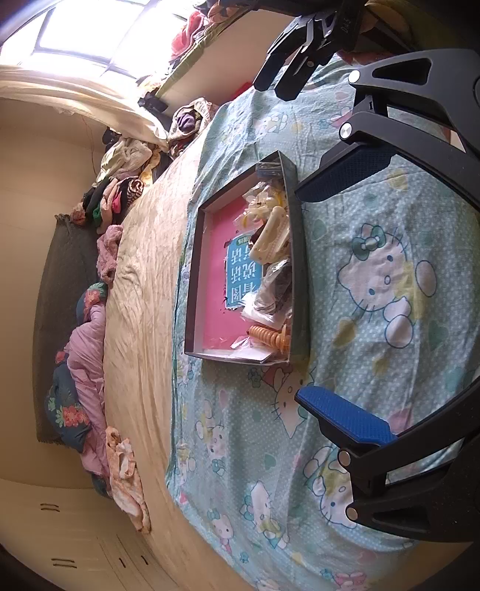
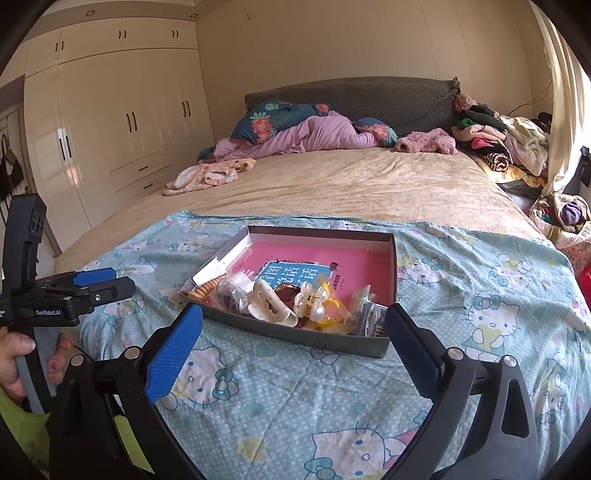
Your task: Organize jewelry
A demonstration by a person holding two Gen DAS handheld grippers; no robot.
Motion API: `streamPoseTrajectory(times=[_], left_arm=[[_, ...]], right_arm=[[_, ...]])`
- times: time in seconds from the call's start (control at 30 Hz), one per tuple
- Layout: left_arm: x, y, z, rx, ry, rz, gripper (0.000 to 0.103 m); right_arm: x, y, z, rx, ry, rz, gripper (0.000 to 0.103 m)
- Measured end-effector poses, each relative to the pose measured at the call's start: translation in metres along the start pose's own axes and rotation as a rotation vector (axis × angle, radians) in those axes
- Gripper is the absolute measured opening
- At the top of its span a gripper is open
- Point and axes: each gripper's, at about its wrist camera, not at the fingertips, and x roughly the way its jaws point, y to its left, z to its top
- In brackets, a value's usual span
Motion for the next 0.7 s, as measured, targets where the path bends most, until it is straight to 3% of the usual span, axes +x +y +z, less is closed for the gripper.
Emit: streamPoseTrajectory(times=[0.3, 0.7], left_arm=[[-0.013, -0.015, -0.038, 0.011, -0.01, 0.003, 0.093], [-0.012, -0.024, -0.054, 0.024, 0.002, 0.004, 0.093]], right_arm=[[-0.007, 0.006, -0.028, 0.008, 0.022, -0.031, 0.098], [-0.002, 0.014, -0.052, 0.02, 0.09, 0.0, 0.098]])
